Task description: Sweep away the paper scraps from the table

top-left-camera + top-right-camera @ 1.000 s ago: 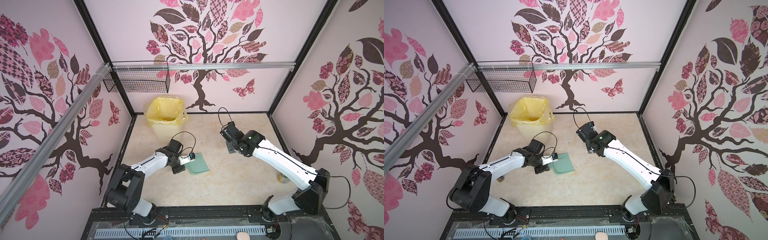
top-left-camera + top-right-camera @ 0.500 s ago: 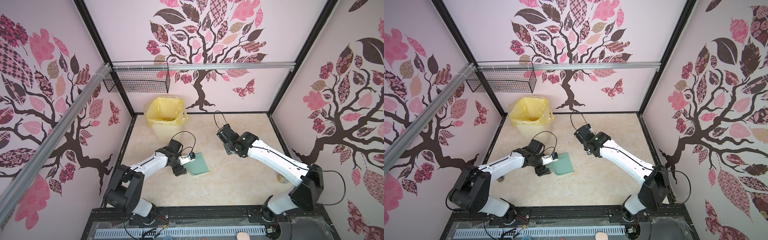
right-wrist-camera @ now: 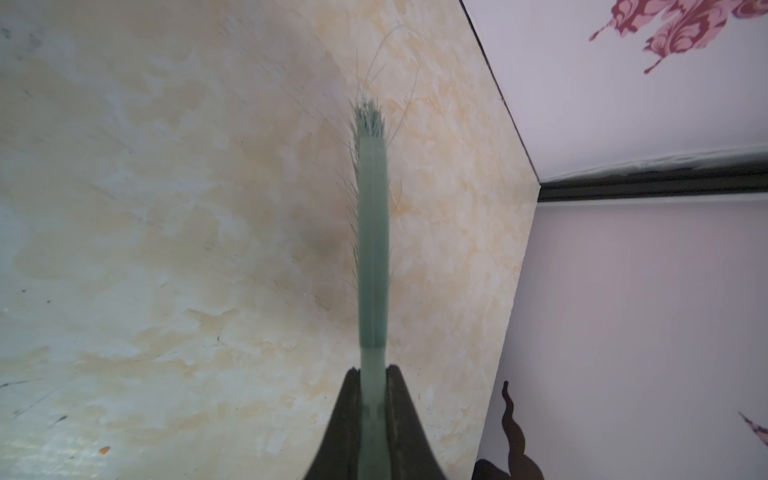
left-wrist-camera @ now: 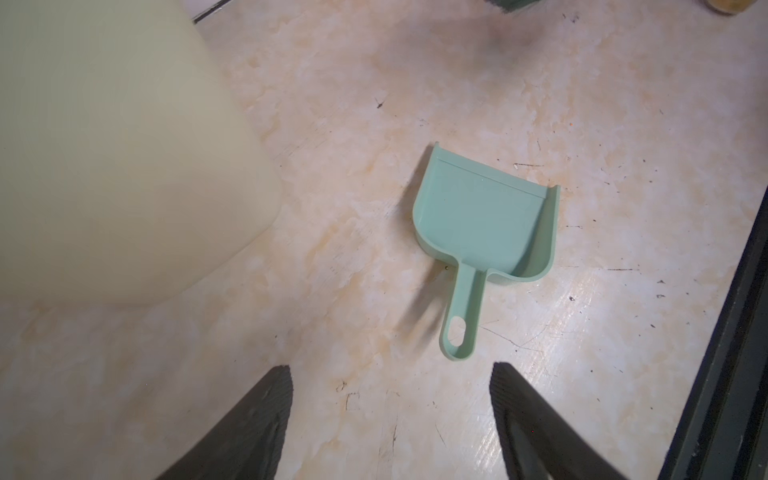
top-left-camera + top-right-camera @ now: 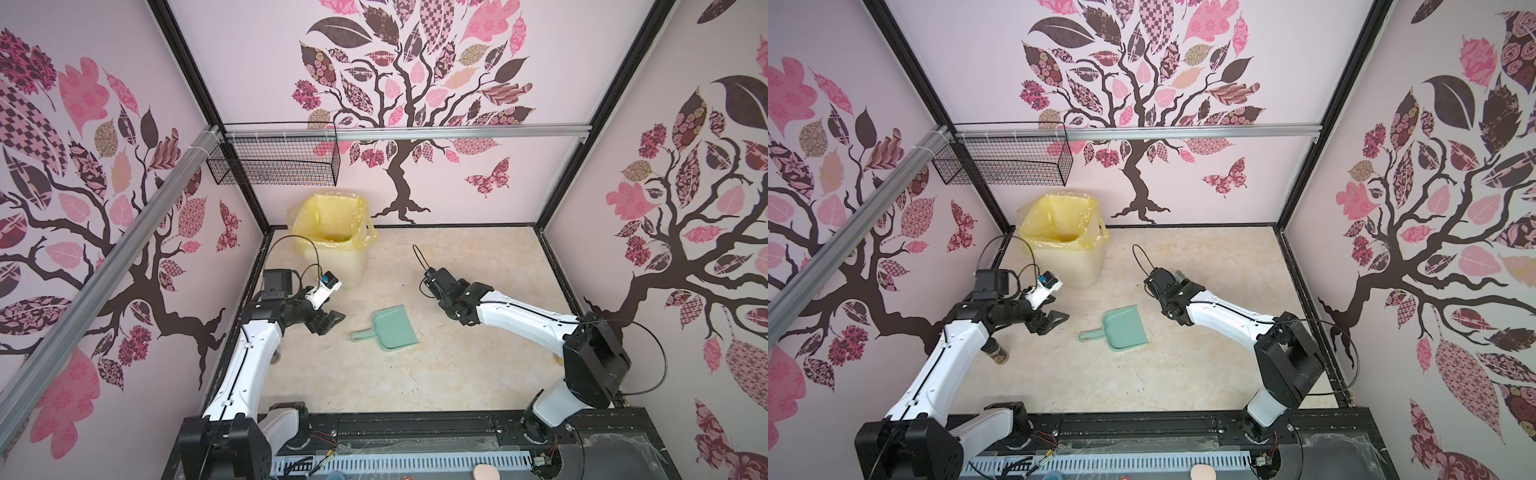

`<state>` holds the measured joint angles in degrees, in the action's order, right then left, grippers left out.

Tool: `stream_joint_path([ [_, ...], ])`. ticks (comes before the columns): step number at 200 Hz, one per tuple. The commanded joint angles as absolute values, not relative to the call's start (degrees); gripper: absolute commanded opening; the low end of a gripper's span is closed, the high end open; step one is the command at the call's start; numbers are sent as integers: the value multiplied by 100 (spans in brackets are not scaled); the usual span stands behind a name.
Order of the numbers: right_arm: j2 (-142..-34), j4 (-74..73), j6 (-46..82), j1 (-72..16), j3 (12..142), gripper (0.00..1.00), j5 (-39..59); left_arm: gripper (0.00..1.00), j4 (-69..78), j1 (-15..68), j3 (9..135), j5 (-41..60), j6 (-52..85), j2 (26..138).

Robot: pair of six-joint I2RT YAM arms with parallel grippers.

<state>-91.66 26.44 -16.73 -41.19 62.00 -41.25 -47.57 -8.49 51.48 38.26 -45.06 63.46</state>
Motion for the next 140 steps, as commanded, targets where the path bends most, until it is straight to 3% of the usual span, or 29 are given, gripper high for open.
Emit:
stream_joint_path([
  [1, -9240, 1863, -2401, -4155, 6019, 7, -4433, 78, -5712, -1582, 5188, 4749, -5116, 6371],
  [29, -9404, 1415, -2659, -4179, 5712, 10, -4467, 77, -6208, -1895, 4969, 4841, -5580, 6395],
  [116, -10363, 1142, -2678, -4434, 5465, 11, -4677, 77, -5992, -1902, 4667, 4814, -5178, 5888],
  [140, -10415, 1256, -2544, -4431, 5495, 19, -4551, 77, -6029, -1905, 4641, 4816, -5242, 5940],
])
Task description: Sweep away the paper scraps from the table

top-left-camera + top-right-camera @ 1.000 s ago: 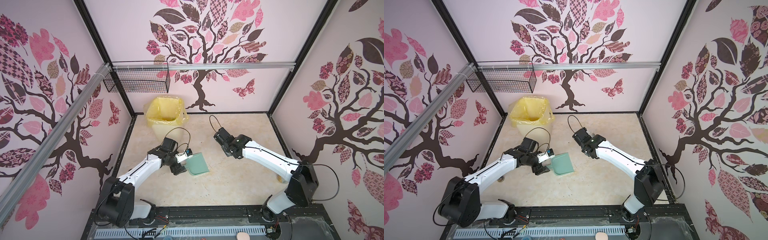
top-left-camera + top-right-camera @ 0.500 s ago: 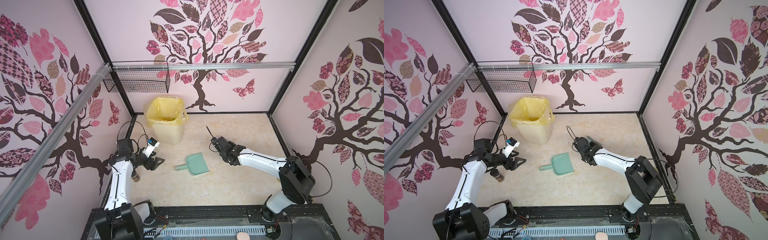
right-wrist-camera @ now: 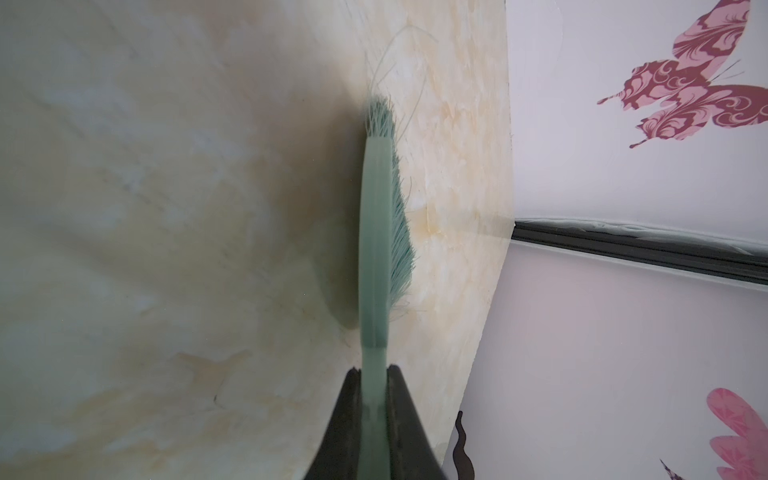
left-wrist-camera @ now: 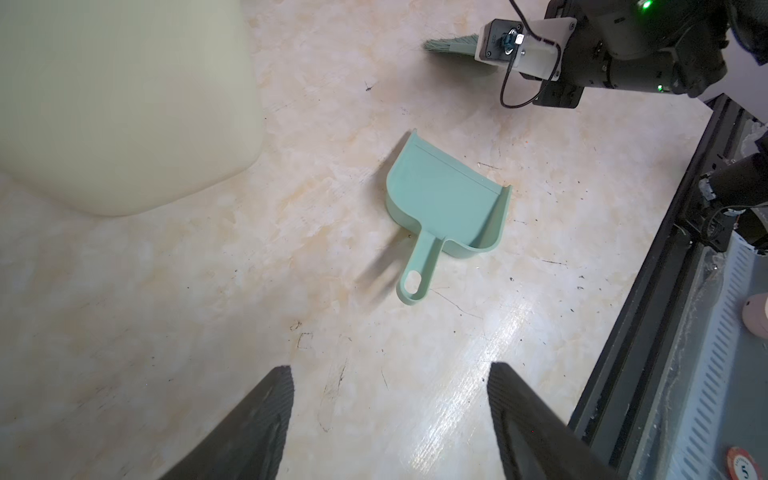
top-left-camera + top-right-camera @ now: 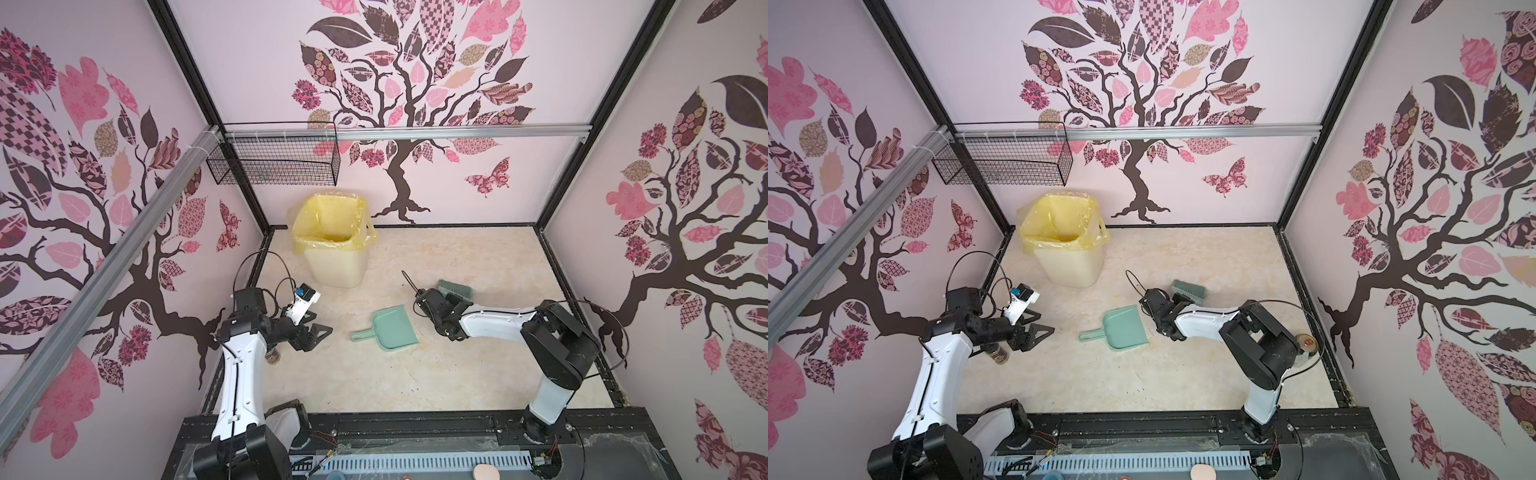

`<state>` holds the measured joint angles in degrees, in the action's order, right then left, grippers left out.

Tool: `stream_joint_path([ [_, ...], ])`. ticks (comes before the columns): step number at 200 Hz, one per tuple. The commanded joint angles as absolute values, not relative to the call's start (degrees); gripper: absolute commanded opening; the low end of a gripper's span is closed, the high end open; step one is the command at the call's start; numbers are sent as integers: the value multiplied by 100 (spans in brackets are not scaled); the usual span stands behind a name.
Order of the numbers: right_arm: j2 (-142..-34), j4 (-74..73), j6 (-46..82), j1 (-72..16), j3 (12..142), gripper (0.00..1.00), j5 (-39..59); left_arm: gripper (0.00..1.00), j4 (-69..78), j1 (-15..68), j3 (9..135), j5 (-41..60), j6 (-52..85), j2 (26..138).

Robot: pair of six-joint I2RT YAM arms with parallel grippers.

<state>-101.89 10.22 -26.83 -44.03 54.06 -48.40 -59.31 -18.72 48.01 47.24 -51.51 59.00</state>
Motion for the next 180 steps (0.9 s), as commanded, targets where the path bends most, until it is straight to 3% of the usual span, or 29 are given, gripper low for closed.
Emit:
stream_joint_path([
  [1, -10415, 1256, -2533, -4431, 5494, 20, -4543, 77, -6034, -1902, 4641, 4816, -5245, 5945],
  [23, -10463, 1376, -2403, -4421, 5489, 35, -4299, 77, -6072, -1902, 4674, 4840, -5262, 5986],
  [93, -10166, 2227, -1932, -4414, 5594, 49, -3094, 77, -6067, -1904, 4619, 4965, -5229, 6030],
  [115, -9844, 2746, -1753, -4417, 5728, 65, -2472, 77, -6045, -1900, 4601, 5009, -5236, 6069],
  [180, -8820, 3529, -1028, -4366, 6028, 74, -743, 77, -5653, -1898, 4684, 5222, -4893, 6265],
])
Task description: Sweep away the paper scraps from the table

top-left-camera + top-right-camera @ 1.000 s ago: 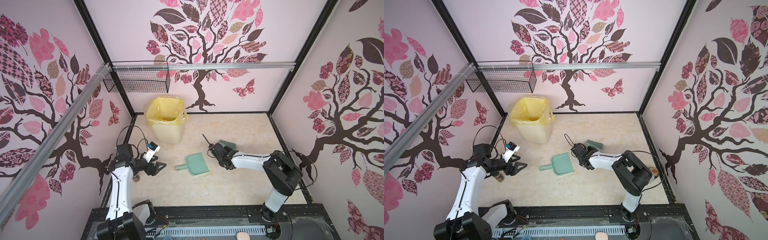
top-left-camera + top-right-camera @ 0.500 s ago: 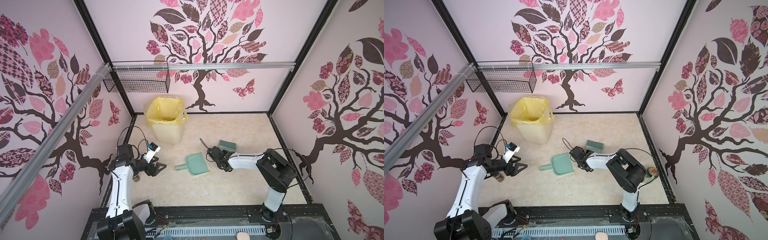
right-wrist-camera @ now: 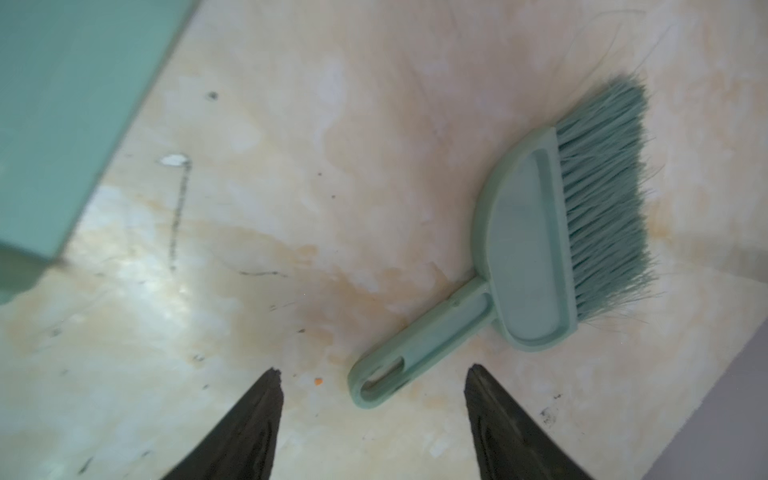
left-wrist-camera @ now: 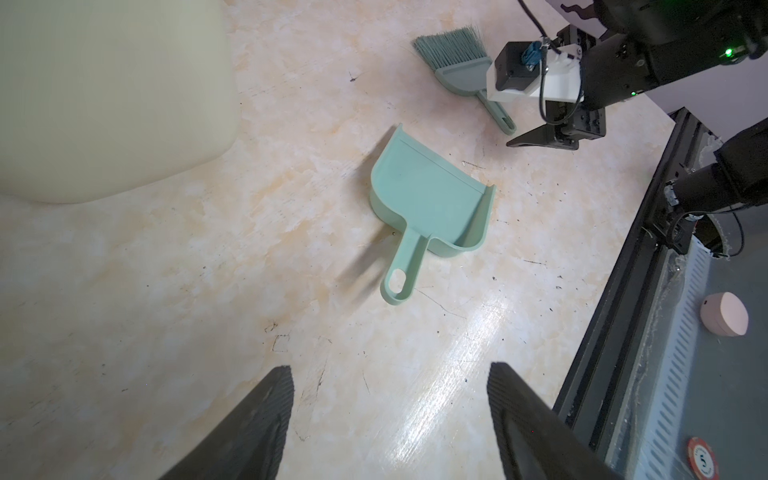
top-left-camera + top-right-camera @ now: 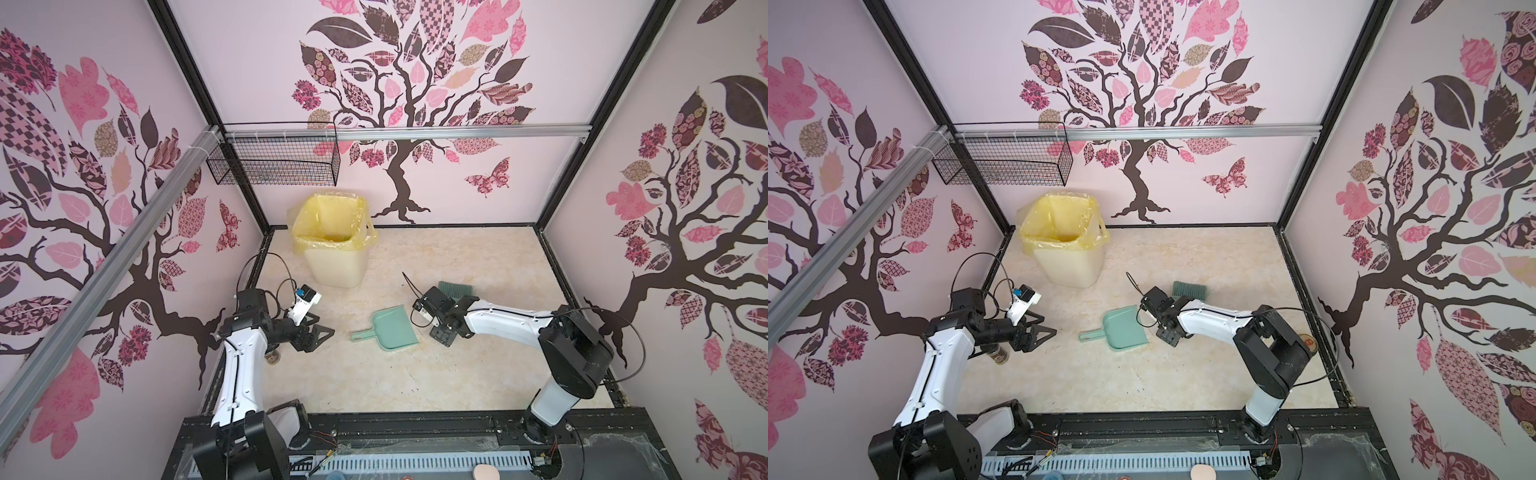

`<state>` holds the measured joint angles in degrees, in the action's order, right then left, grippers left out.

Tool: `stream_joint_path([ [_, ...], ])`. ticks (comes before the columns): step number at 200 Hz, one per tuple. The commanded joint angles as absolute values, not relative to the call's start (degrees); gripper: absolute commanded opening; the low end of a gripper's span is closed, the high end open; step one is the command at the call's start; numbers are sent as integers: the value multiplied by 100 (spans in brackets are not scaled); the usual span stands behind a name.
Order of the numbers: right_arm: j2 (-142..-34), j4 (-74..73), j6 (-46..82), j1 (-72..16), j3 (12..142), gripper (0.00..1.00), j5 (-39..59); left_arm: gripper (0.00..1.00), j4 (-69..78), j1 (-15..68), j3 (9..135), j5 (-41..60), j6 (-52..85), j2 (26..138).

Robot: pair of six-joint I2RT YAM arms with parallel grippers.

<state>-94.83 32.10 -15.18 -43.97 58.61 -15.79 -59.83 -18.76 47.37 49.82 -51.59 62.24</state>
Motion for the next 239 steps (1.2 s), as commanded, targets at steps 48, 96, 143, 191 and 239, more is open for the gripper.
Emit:
stream_joint_path([
  [48, -7187, 1958, 71, -3068, 5556, 74, -494, 76, -1587, -1898, 3988, 4359, -1693, 6309],
  [96, -6191, -506, 348, -1907, 4169, 77, -1496, 76, 1755, -1810, 3056, 2444, 121, 7284],
  [143, -6699, -4788, -329, -1349, 2023, 95, -2503, 86, 4016, -1320, 2324, 1621, 501, 8083],
  [191, -7882, -6595, 89, -565, 1701, 95, -1831, 95, 4529, -968, 2301, 1052, 576, 8527],
  [239, -7776, -6512, 111, -573, 1651, 98, -1636, 96, 6404, -619, 1691, 413, 469, 9137],
])
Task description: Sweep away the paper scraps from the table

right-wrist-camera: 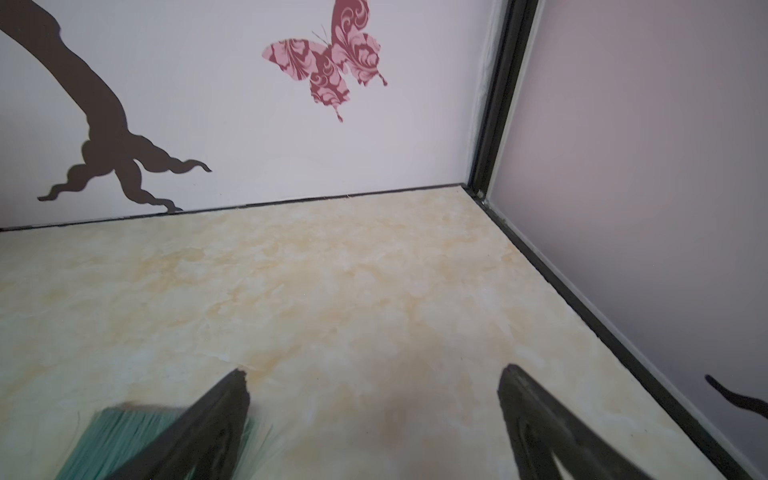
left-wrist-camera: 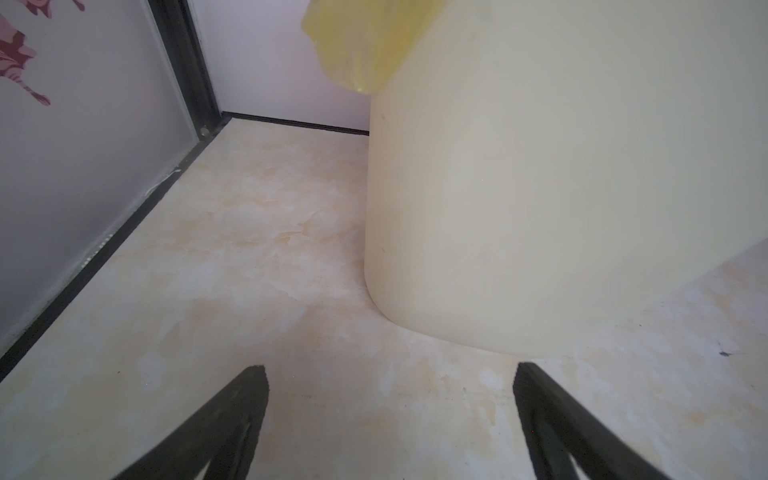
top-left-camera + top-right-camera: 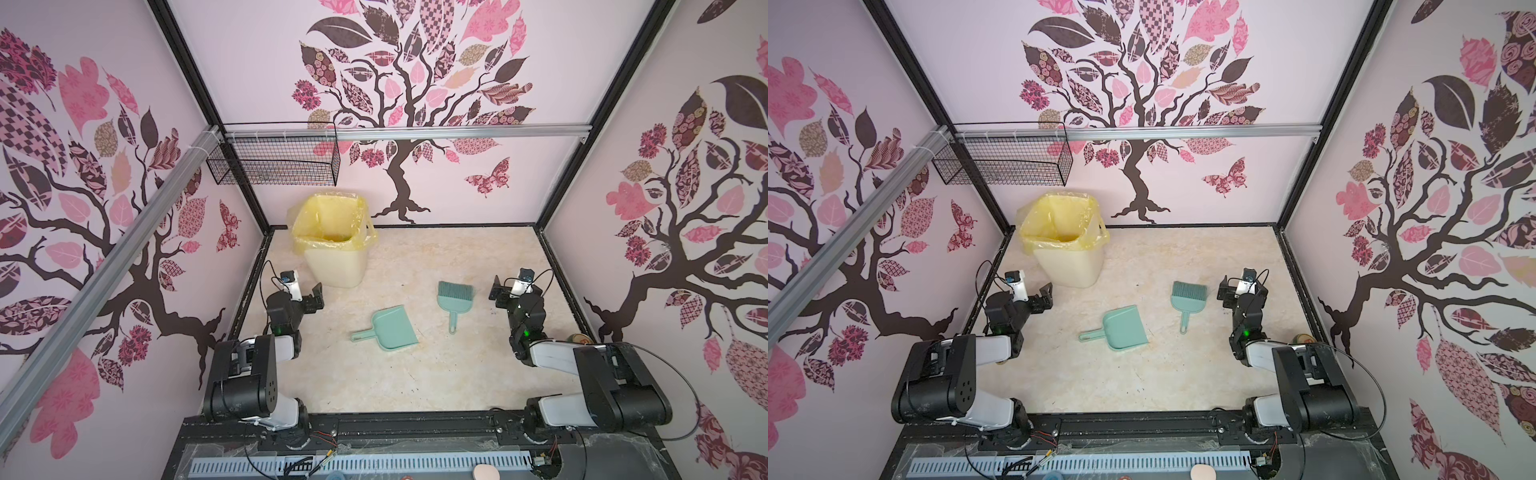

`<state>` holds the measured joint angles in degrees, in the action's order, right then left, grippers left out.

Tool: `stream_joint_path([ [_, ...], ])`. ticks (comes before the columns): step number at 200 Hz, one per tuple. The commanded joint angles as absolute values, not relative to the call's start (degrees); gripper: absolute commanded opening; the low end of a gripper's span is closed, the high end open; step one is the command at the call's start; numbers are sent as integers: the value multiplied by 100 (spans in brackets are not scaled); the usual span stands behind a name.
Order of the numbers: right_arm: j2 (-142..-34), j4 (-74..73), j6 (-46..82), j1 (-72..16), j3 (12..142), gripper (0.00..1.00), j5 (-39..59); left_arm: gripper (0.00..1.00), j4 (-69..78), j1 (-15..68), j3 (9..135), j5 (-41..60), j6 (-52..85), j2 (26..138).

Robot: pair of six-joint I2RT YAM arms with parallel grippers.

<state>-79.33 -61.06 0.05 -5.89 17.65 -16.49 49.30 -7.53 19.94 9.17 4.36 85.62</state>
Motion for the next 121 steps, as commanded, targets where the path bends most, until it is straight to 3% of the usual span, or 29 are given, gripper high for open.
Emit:
stream_joint_path([
  [1, -7755, -6517, 113, -577, 1625, 98, -1635, 96, 6414, -617, 1698, 404, 472, 9165],
  [17, -7415, -6471, 168, -574, 1296, 100, -1660, 96, 5027, -561, 2067, 283, 350, 8813],
  [38, -7169, -6204, 215, -568, 1036, 100, -1635, 97, 5158, -387, 2182, 234, 179, 8994],
  [101, -9169, -8278, 202, -557, 997, 99, -1838, 96, 4888, -351, 2233, 131, 158, 8915],
  [121, -8854, -6704, 392, -562, 1496, 100, -2001, 96, 4898, -346, 2239, 126, 156, 8921],
])
